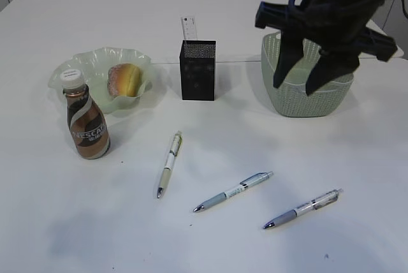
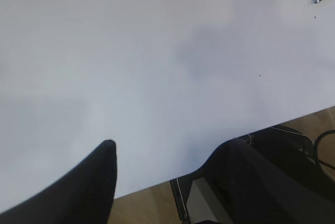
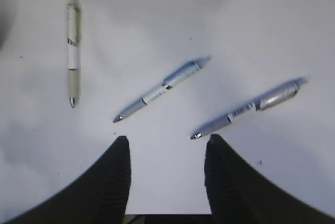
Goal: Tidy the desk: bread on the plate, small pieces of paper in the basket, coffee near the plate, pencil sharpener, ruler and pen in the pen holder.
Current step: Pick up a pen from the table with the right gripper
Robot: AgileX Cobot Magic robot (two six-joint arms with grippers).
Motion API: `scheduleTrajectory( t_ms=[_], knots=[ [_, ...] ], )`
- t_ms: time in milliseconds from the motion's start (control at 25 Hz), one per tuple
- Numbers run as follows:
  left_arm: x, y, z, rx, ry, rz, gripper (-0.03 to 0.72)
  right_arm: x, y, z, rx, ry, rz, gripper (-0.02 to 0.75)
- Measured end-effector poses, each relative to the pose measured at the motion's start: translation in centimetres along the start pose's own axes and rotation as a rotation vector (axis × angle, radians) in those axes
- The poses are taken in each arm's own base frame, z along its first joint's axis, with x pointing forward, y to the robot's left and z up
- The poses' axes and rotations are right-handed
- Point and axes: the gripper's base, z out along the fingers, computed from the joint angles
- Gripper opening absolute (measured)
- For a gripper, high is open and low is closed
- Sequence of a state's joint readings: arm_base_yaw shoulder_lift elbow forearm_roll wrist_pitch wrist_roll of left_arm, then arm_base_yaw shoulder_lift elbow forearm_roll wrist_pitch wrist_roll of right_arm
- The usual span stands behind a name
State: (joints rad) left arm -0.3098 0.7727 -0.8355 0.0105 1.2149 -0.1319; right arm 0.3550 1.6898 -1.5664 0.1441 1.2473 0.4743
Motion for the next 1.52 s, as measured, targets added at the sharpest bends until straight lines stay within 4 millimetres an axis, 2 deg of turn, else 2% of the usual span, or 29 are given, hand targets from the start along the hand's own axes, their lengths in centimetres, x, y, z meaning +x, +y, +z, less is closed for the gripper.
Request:
scheduleTrajectory(
  t_ms=[40, 80, 320, 840, 1280, 1480, 1520],
  knots=[
    [0.0, 0.0, 0.0, 0.0, 0.0, 0.0, 0.466, 0.0, 0.0, 0.0, 0.0, 0.0, 0.0, 0.371],
    [0.0, 0.0, 0.0, 0.0, 0.0, 0.0, 0.466, 1.1, -0.8, 1.0, 0.028, 0.046, 0.07, 0.371],
    [0.1, 0.1, 0.0, -0.011, 0.009, 0.004, 0.466, 3.2, -2.6, 4.1, 0.118, 0.153, 0.234, 0.371],
    [0.1, 0.5, 0.0, -0.055, 0.017, 0.019, 0.466, 3.4, -3.0, 4.4, 0.153, 0.133, 0.353, 0.37],
    [0.1, 0.6, 0.0, -0.064, 0.017, 0.022, 0.466, 3.0, -3.8, 4.5, 0.237, 0.053, 0.563, 0.37],
    [0.1, 0.6, 0.0, -0.065, 0.017, 0.022, 0.466, 3.2, -4.0, 4.9, 0.256, 0.054, 0.585, 0.37],
    [0.1, 0.6, 0.0, -0.067, 0.017, 0.023, 0.466, 4.0, -4.6, 7.3, 0.309, 0.131, 0.621, 0.37]
  ],
)
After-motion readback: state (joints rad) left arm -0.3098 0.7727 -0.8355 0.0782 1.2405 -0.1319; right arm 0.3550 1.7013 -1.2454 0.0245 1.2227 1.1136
